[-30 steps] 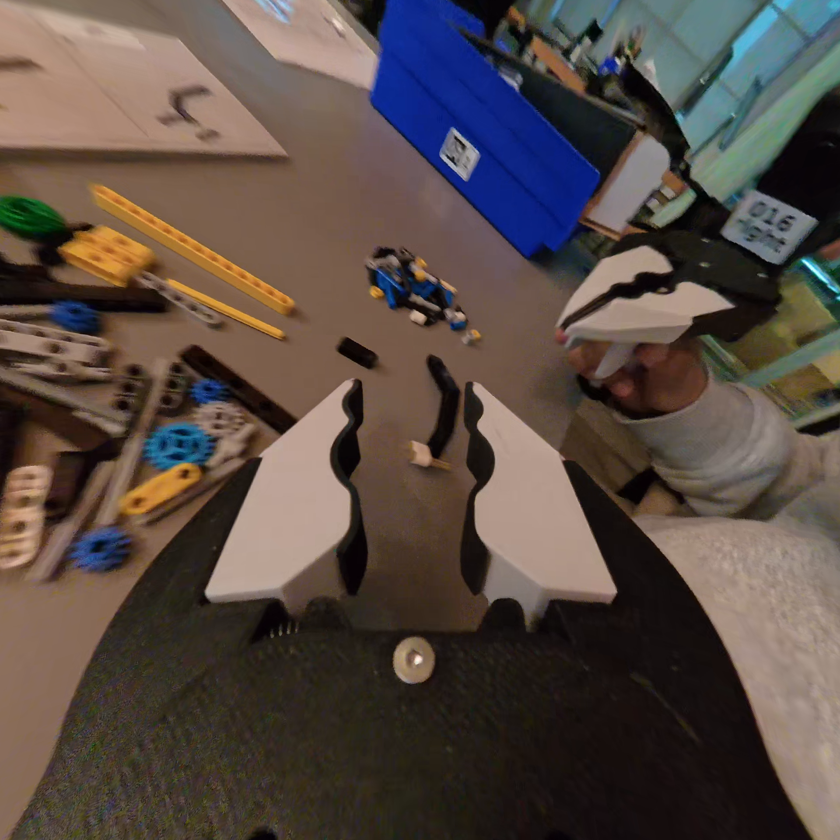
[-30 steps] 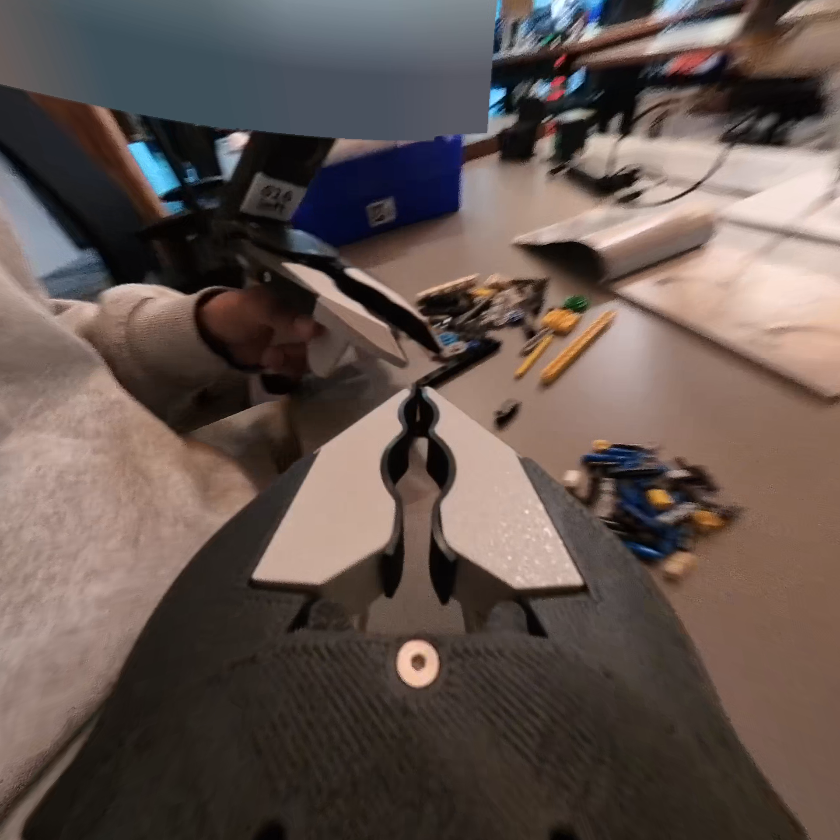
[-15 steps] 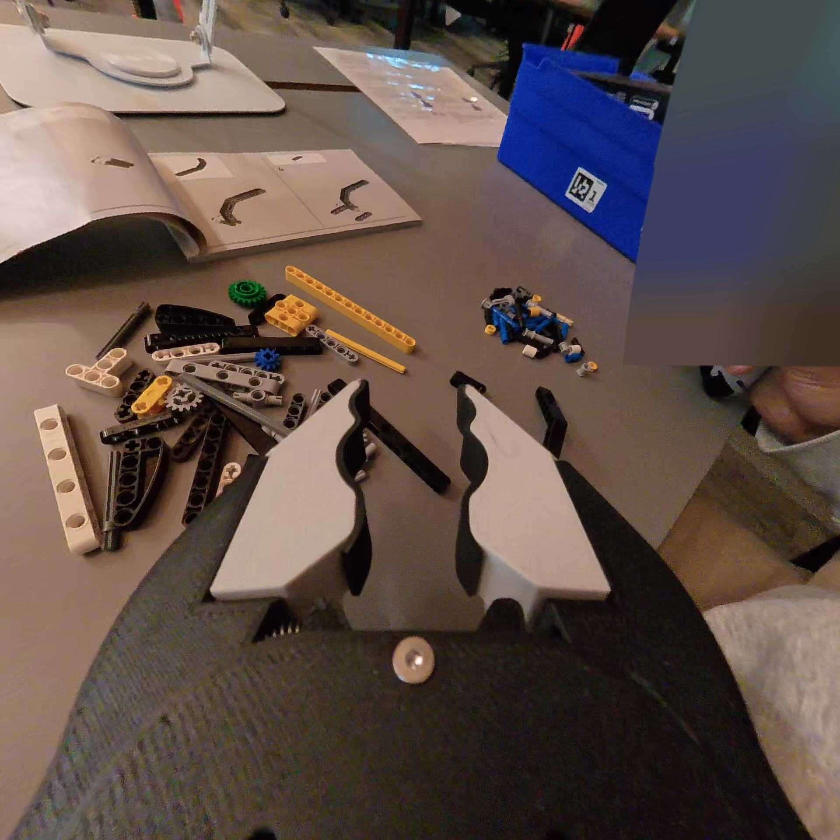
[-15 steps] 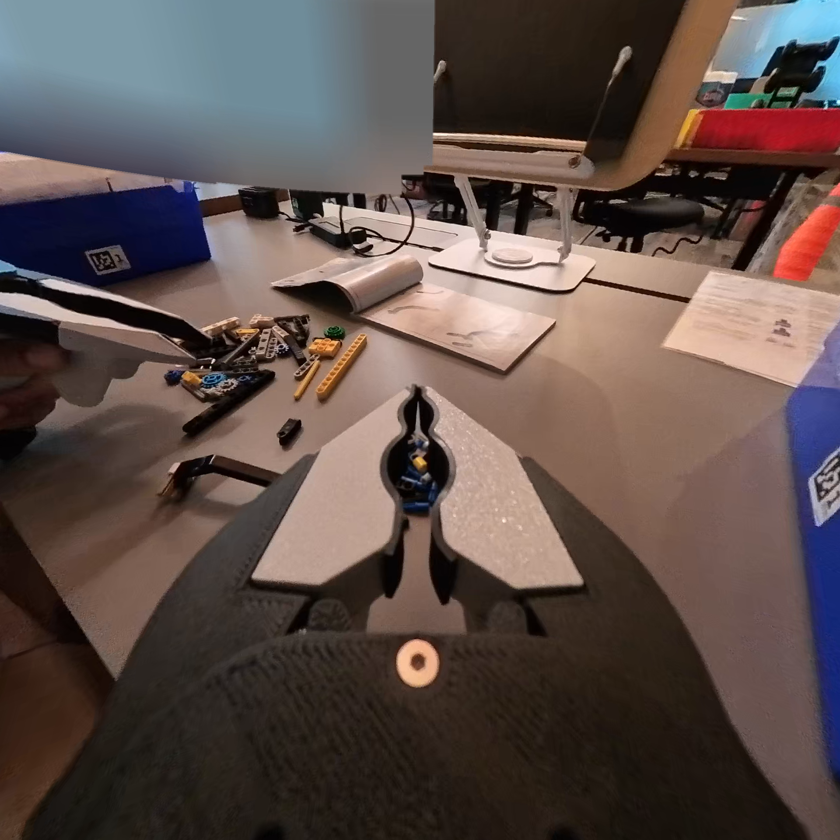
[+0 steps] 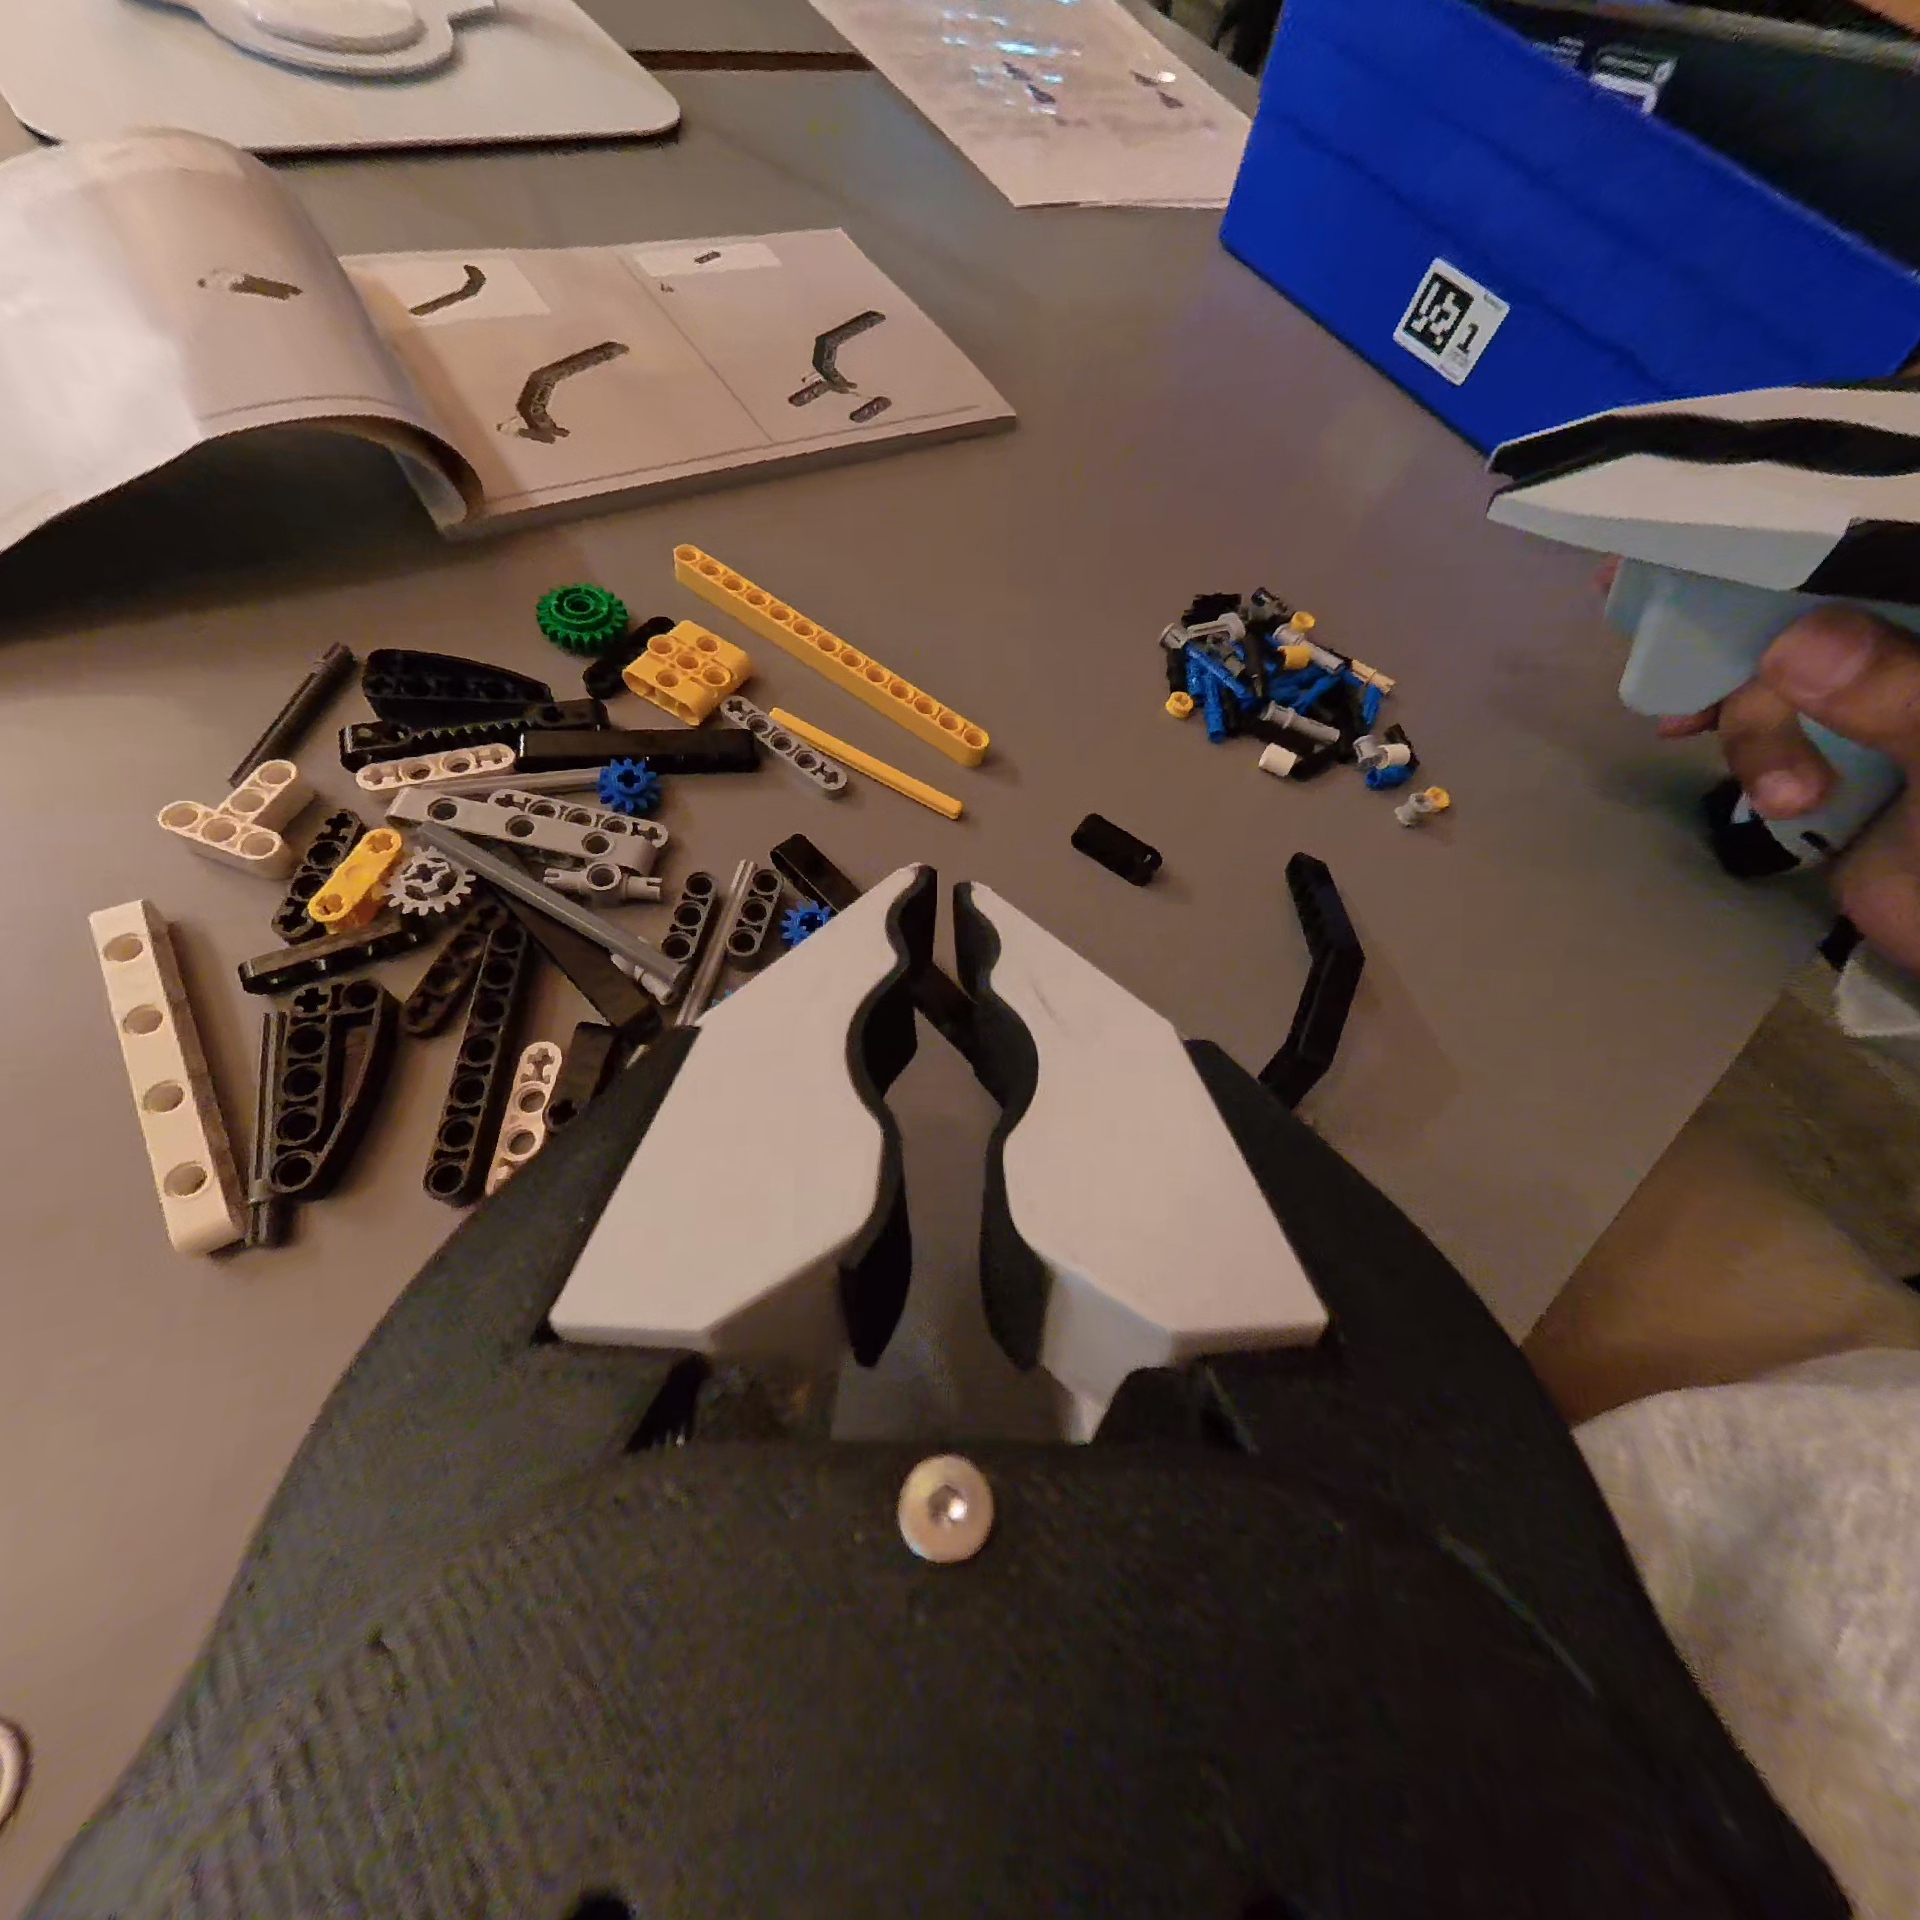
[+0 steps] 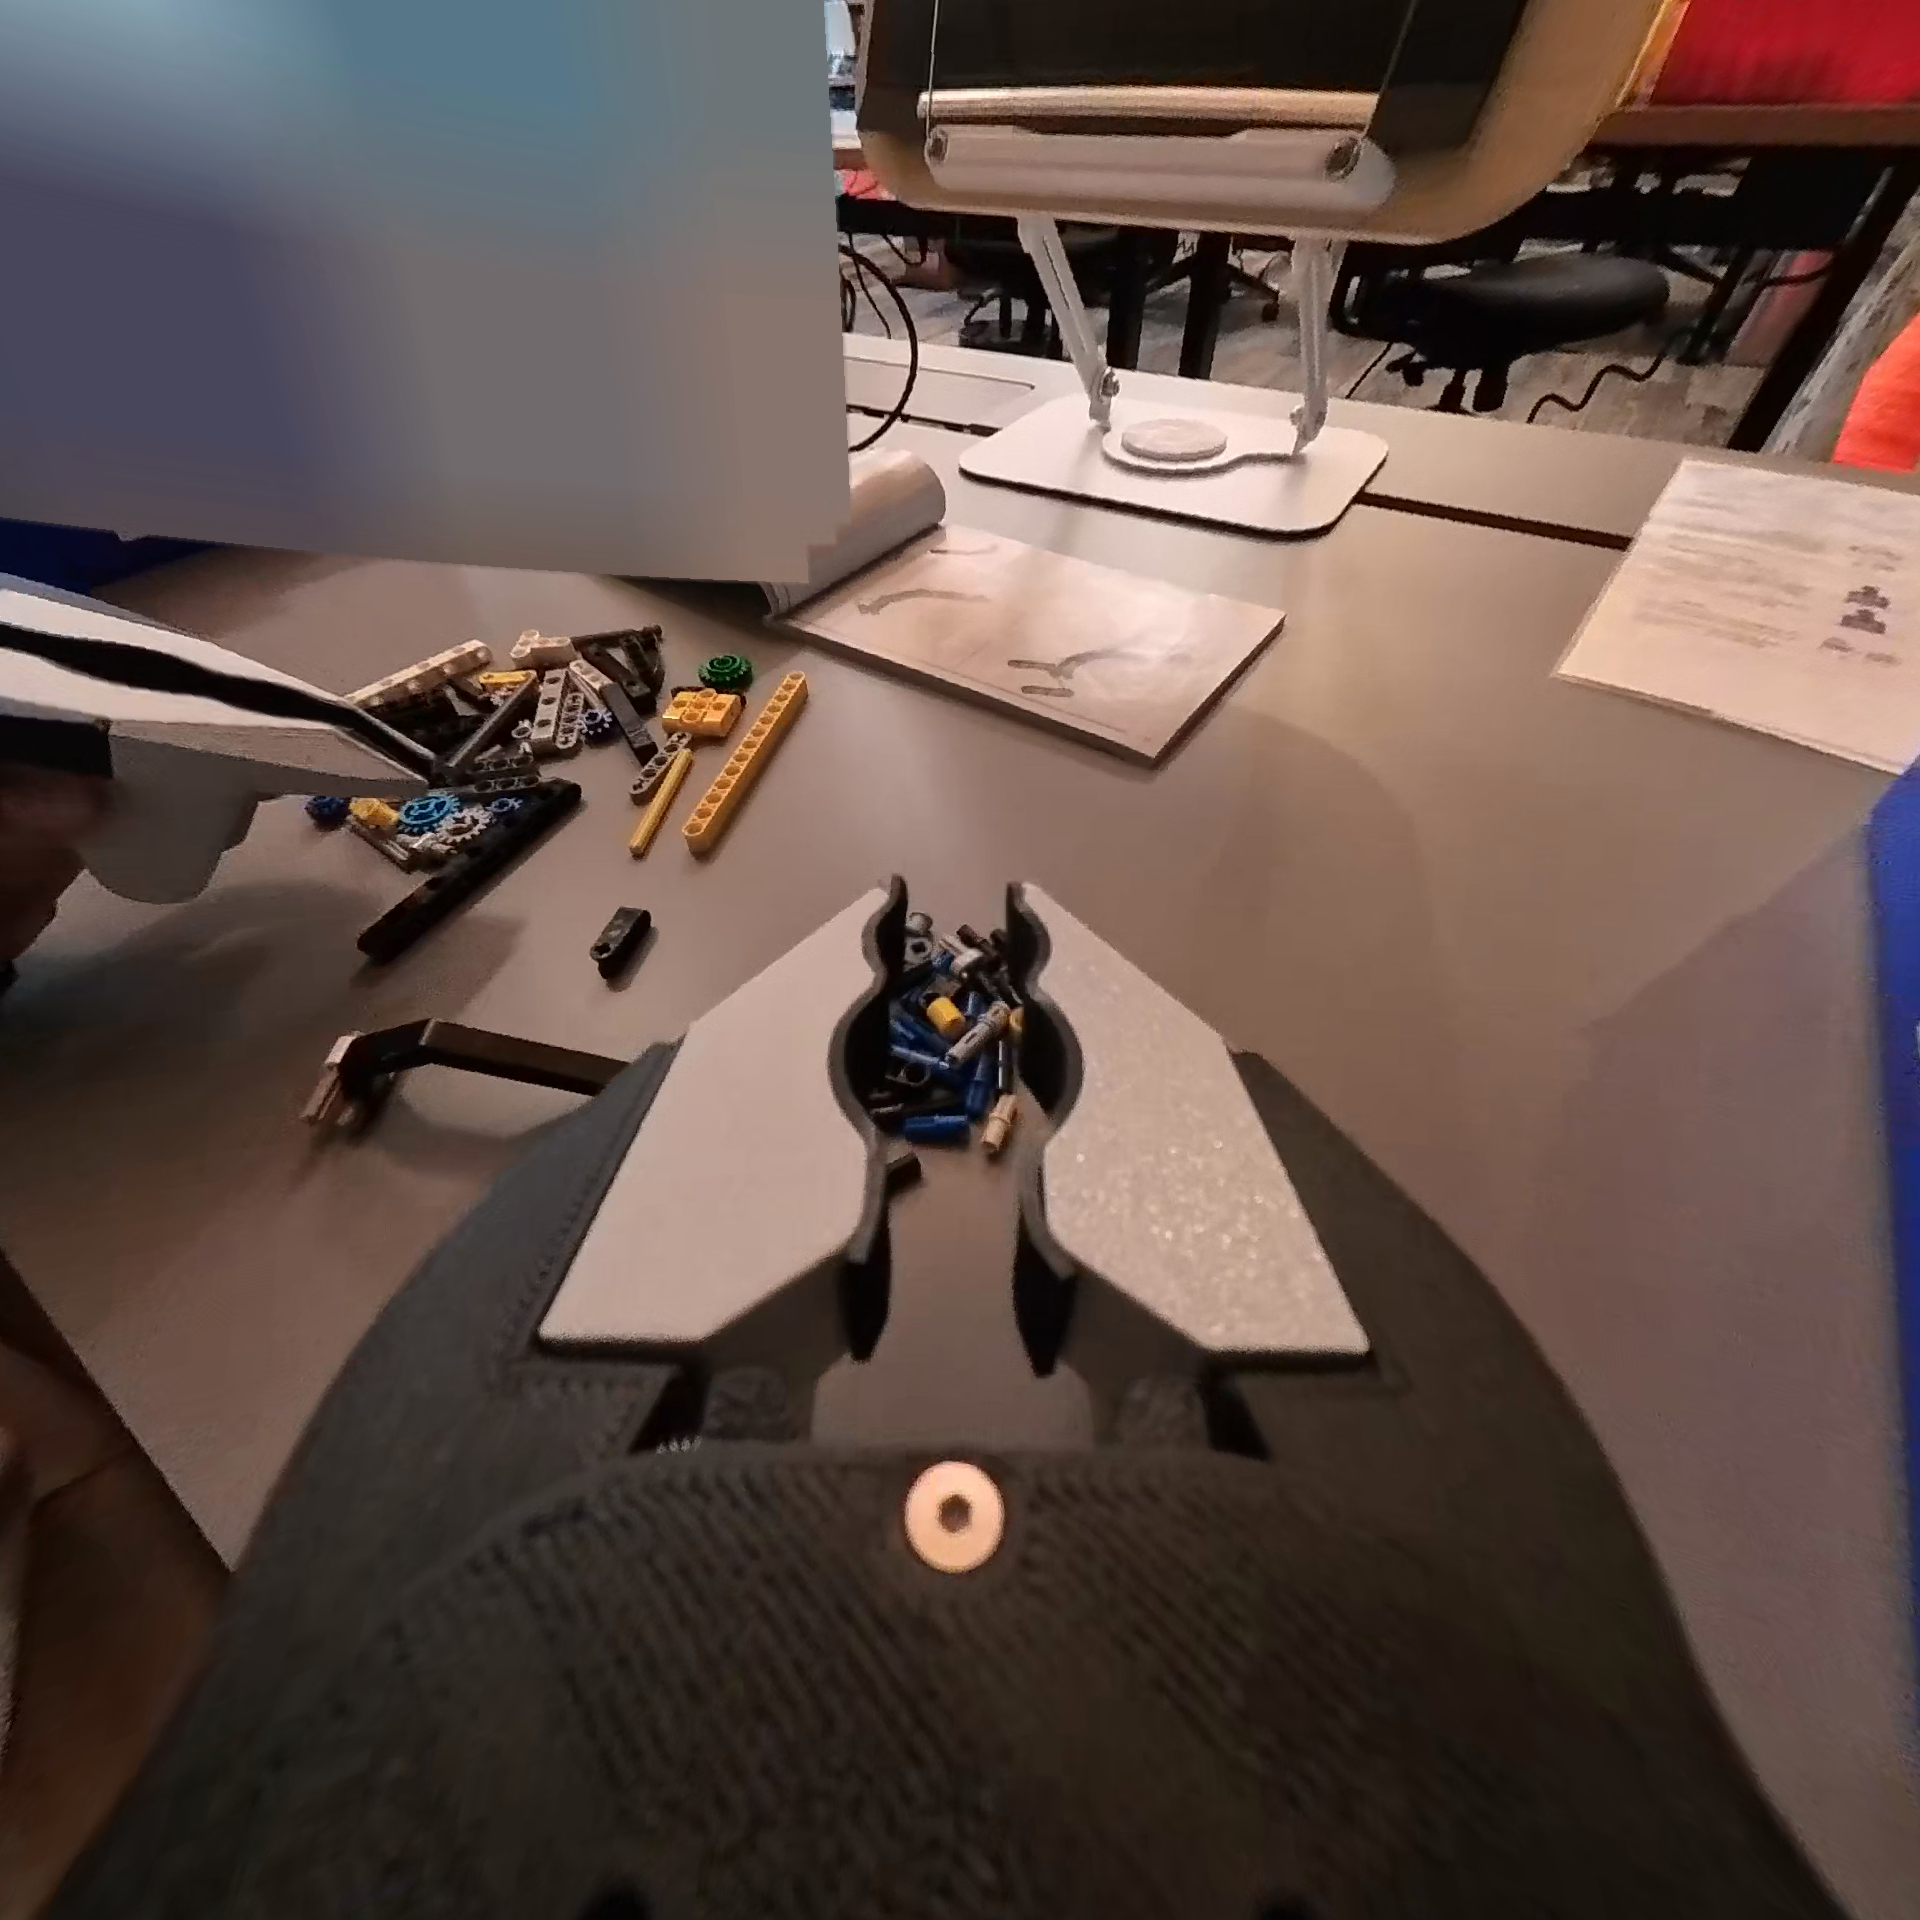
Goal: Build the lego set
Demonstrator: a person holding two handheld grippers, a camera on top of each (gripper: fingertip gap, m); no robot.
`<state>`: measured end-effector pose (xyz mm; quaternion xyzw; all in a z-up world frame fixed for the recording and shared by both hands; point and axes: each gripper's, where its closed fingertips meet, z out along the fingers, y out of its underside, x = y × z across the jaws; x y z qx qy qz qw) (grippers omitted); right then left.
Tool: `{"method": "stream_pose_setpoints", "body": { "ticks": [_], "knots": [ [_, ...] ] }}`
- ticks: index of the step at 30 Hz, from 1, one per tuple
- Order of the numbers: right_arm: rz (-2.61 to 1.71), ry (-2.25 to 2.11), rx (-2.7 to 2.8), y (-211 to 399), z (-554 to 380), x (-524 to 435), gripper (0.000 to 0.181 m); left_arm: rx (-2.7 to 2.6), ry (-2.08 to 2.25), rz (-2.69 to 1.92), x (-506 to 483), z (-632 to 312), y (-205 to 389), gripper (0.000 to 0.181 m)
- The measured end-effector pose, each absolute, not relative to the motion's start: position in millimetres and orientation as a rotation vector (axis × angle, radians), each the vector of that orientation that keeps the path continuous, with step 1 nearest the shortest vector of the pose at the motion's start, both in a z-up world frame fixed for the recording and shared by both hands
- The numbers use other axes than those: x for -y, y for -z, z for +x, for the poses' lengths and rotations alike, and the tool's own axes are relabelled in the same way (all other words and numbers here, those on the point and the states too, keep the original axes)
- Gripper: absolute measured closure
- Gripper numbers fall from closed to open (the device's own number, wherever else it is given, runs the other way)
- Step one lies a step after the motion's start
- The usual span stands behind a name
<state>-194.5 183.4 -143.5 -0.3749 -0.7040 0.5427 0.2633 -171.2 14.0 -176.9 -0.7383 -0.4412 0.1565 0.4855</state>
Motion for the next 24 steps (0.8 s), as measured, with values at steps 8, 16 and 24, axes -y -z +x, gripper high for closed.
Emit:
{"method": "stream_pose_setpoints", "body": {
  "ticks": [8,16,24],
  "knots": [
    [-1.069,-1.426,1.819,141,-201,-195,0.164,1.07,-0.407,-1.774,-12,-171,173,0.181],
    [-1.064,-1.362,1.744,137,-202,-202,0.163,1.062,-0.441,-1.786,-12,-169,173,0.181],
    [-1.027,-1.403,1.638,123,-197,-208,0.153,1.039,-0.507,-1.802,-13,-166,170,0.181]
  ]
}}
